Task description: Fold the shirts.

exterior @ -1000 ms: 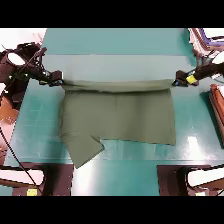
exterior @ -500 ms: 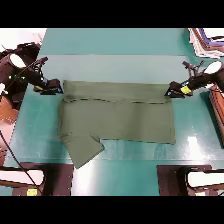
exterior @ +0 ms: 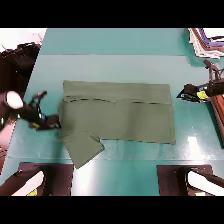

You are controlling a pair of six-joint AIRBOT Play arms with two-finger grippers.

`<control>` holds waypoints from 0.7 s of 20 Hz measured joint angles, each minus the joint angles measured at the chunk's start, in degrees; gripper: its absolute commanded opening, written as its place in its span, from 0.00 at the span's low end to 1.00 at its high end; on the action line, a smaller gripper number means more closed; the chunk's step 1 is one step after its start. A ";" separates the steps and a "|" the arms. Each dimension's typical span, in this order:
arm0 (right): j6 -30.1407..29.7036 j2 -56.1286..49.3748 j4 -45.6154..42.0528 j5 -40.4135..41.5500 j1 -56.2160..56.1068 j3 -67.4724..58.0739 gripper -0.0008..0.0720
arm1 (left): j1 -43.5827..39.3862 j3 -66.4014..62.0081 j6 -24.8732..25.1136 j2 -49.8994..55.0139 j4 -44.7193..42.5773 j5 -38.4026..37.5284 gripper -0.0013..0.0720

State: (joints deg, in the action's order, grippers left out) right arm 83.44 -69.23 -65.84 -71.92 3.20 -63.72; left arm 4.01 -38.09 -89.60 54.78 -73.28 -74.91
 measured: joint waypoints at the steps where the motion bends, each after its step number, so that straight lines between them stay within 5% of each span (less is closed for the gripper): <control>1: 0.00 1.42 0.04 0.85 0.15 0.94 0.49 | -0.72 3.87 -0.87 -3.13 1.36 0.11 0.67; 11: 0.00 6.62 0.24 1.77 0.46 3.63 0.49 | -7.13 17.73 -4.72 -12.20 11.47 10.01 0.67; 12: 0.02 6.73 0.24 1.33 0.46 3.65 0.49 | -7.48 17.92 -4.85 -12.31 12.07 10.67 0.46; 13: 0.02 6.78 0.04 0.55 0.52 3.69 0.49 | -7.67 18.12 -4.92 -12.35 12.35 11.19 0.14; 14: 0.02 6.82 -0.20 -0.13 0.70 3.74 0.49 | -7.80 18.18 -4.98 -12.41 12.59 11.56 0.16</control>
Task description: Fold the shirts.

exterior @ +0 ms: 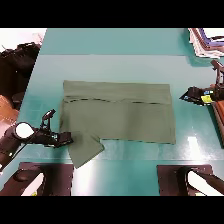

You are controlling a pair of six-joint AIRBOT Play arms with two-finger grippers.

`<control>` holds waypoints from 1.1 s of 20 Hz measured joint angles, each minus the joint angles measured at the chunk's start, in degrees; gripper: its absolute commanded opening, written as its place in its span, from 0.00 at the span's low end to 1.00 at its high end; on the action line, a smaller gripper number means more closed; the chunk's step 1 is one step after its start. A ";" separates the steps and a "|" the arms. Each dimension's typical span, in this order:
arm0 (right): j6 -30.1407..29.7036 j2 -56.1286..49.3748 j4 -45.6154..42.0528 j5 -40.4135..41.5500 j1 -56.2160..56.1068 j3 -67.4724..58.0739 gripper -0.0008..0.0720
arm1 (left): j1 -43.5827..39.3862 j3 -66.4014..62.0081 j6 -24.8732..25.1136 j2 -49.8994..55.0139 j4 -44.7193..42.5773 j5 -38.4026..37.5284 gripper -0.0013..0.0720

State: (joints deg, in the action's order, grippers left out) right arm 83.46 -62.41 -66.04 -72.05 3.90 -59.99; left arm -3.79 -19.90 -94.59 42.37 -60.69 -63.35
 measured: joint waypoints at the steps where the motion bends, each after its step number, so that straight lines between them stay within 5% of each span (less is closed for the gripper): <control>1: -0.02 0.02 -0.39 -0.79 0.31 0.00 0.49 | -0.15 0.02 0.02 -0.04 0.37 0.20 0.39; 2: 0.00 0.02 -0.76 -1.64 0.72 0.02 0.49 | -0.20 0.04 0.00 -0.07 0.61 0.11 0.69; 3: -0.02 0.07 -1.01 -2.32 1.38 0.02 0.48 | -0.26 0.02 0.00 -0.11 0.61 -0.33 0.72; 15: -0.48 0.07 -1.44 -4.46 5.11 0.02 0.49 | -0.37 -5.57 -0.07 -0.13 -6.99 -8.46 0.72; 22: -0.63 0.07 -1.46 -4.52 5.11 0.02 0.49 | -0.35 -0.52 -1.14 -0.20 -4.02 -2.19 0.72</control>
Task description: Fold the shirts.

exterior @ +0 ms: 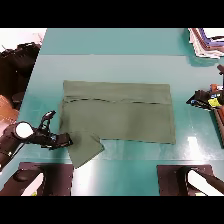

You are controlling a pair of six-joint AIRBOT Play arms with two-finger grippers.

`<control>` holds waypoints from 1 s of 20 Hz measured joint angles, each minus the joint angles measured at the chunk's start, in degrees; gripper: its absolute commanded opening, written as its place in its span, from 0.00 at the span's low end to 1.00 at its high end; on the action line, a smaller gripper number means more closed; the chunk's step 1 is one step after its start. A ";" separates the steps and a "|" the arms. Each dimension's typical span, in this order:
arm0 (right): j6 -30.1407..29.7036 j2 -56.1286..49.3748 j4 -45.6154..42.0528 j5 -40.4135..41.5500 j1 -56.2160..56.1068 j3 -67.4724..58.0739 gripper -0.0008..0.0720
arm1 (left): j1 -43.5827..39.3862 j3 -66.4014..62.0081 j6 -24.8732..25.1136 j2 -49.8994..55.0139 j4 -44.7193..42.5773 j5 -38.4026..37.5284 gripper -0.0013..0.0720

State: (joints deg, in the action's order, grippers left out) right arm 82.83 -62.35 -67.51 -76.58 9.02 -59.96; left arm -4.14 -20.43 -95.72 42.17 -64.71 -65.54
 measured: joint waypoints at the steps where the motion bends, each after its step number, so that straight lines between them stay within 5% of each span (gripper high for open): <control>1: -0.02 0.00 0.02 -0.04 0.00 0.00 0.49 | 0.00 0.66 0.00 -0.09 1.42 1.03 0.72; 2: -0.02 0.00 0.02 -0.17 0.00 0.00 0.49 | -0.02 1.14 0.00 -0.07 2.36 2.10 0.53; 3: -0.02 0.00 0.02 -0.28 0.00 0.00 0.48 | -0.02 1.57 0.00 -0.02 2.60 3.30 0.22; 4: -0.04 0.00 0.00 -0.81 0.02 0.00 0.48 | 0.00 1.97 0.02 0.04 2.54 4.50 0.07; 10: -1.57 2.01 -0.17 -4.02 3.54 5.60 0.49 | -0.02 -2.05 0.48 0.11 3.30 2.71 0.06; 12: -1.81 4.09 -0.20 -4.28 6.27 11.72 0.78 | -0.04 -4.52 0.96 0.11 3.48 1.68 0.06; 18: -1.99 6.64 2.01 -2.60 12.31 30.36 0.76 | -0.02 -7.72 1.53 0.13 3.78 1.38 0.06; 20: -2.23 5.64 5.38 -1.57 12.66 33.77 0.53 | -0.02 -7.96 1.57 0.13 3.80 1.42 0.06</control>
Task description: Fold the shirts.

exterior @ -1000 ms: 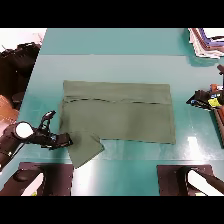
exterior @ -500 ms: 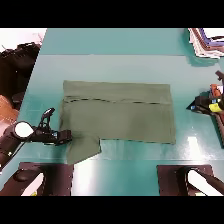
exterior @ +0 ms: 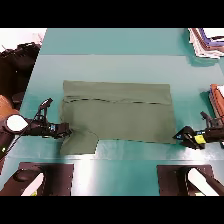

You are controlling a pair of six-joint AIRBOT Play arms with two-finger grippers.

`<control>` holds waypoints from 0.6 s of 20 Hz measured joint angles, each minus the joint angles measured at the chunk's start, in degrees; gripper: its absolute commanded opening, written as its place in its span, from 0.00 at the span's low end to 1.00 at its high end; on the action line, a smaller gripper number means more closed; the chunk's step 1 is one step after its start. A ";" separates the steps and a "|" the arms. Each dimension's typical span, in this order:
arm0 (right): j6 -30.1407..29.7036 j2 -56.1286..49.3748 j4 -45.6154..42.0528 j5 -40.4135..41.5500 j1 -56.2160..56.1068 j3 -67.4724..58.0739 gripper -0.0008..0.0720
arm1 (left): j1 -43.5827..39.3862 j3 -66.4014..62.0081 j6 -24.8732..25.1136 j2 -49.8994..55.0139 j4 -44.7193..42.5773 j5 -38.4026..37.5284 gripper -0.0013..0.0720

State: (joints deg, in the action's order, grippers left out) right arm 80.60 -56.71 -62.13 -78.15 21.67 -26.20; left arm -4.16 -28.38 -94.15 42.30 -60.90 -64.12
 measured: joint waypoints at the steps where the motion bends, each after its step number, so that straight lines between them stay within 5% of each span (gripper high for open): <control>1: -0.24 -0.90 1.40 0.74 -0.46 1.07 0.42 | 0.00 -0.09 0.02 0.00 0.02 0.02 0.06; 2: -0.46 -1.70 2.14 1.42 -1.16 1.55 0.40 | 0.00 -0.15 0.07 0.00 0.02 0.04 0.06; 3: -0.68 -2.49 3.06 2.21 -2.12 1.75 0.20 | 0.00 -0.17 0.13 0.00 0.02 0.07 0.06; 5: -0.94 -3.87 3.28 3.76 -4.48 1.27 0.04 | 0.00 -0.26 0.17 -0.04 -0.11 -0.02 0.06; 12: -0.68 2.54 -2.34 1.22 -11.30 -5.86 0.04 | 0.00 -0.98 -1.53 -7.52 -4.20 -6.78 0.06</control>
State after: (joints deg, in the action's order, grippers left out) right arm 79.92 -54.17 -64.47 -76.93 10.37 -32.05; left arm -4.16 -29.36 -95.68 34.79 -65.10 -70.89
